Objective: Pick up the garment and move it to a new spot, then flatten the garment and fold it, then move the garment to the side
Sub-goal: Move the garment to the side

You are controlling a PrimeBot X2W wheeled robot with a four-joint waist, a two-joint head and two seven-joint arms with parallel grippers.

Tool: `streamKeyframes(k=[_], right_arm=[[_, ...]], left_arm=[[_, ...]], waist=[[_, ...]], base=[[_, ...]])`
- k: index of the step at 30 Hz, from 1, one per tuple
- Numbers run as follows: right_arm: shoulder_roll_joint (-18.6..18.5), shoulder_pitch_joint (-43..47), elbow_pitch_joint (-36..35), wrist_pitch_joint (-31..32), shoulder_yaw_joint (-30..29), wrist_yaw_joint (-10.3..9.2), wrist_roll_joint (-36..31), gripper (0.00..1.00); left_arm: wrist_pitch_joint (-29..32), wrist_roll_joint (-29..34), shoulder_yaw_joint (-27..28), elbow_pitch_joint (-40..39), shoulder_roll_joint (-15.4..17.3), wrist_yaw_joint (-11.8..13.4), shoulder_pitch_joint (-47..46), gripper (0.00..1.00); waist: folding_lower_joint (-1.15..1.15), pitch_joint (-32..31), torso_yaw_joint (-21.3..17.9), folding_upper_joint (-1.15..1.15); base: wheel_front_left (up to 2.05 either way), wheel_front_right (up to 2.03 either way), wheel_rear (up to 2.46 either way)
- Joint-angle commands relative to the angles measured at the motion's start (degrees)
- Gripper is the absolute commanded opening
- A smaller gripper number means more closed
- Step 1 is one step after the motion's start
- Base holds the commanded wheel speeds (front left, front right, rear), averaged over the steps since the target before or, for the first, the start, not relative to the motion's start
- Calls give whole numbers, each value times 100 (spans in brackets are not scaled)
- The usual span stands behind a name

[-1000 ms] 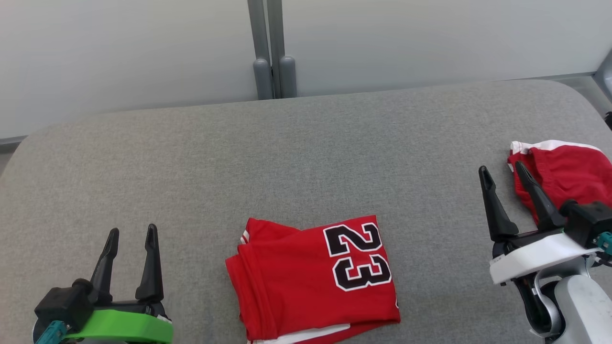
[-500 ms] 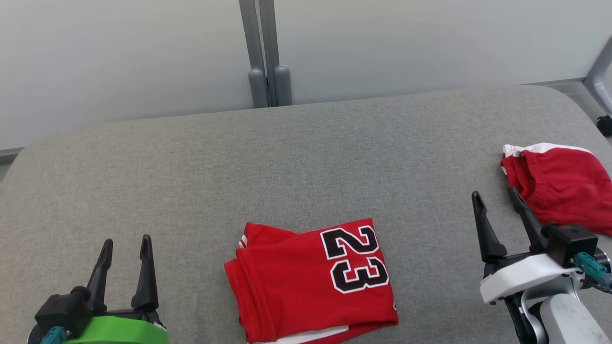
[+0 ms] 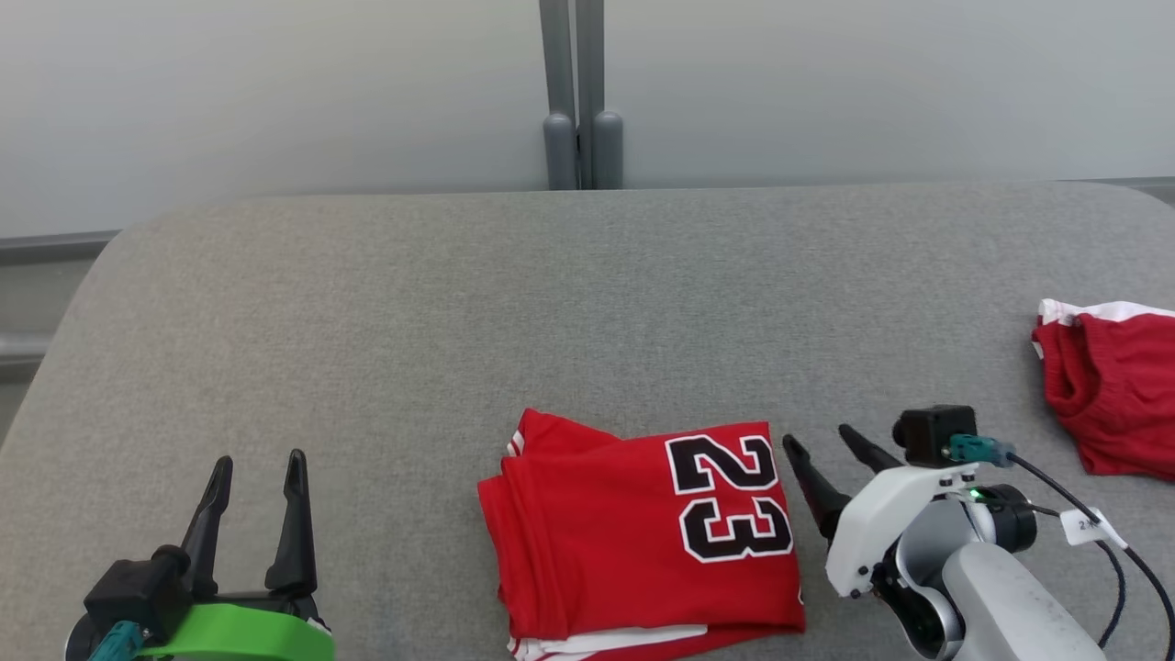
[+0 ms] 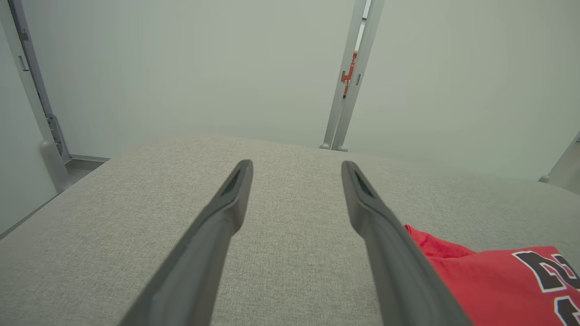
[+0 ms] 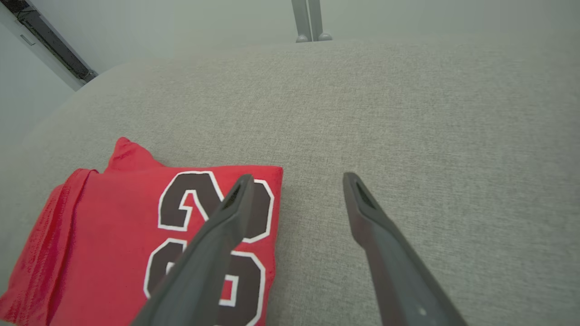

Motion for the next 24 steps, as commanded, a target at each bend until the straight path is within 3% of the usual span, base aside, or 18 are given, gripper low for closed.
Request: streamKeyframes(k=[1, 9, 13, 15, 16, 17, 24], right_arm=[[35, -120, 106, 173, 70, -5, 99, 100], [120, -382, 866, 1641, 109, -5, 701, 100], [129, -386, 782, 1878, 262, -4, 1017, 100], [65, -401, 732, 1826, 306, -4, 1107, 49], [42, -414, 705, 1780, 341, -4, 1106, 40], [23, -434, 679, 1715, 353, -4, 1112, 0], [-230, -698, 541, 1254, 422, -6, 1048, 0]], left_arm=[[-13, 15, -18, 36, 45, -19, -115, 100], [-13, -61, -145, 120, 61, -18, -258, 100], [-13, -81, -192, 164, 59, -18, -318, 100], [-13, -85, -198, 191, 51, -18, -339, 100], [-13, -84, -204, 205, 48, -18, -336, 100], [-13, -89, -216, 222, 49, -18, -334, 100], [-13, -90, -317, 187, 94, -19, -364, 100]], waist=[[0, 135, 236, 0], [0, 294, 645, 0], [0, 347, 729, 0], [0, 359, 735, 0], [0, 361, 730, 0], [0, 360, 718, 0], [0, 331, 414, 0]], base=[[0, 0, 0], [0, 0, 0], [0, 0, 0], [0, 0, 0], [0, 0, 0], [0, 0, 0], [0, 0, 0]])
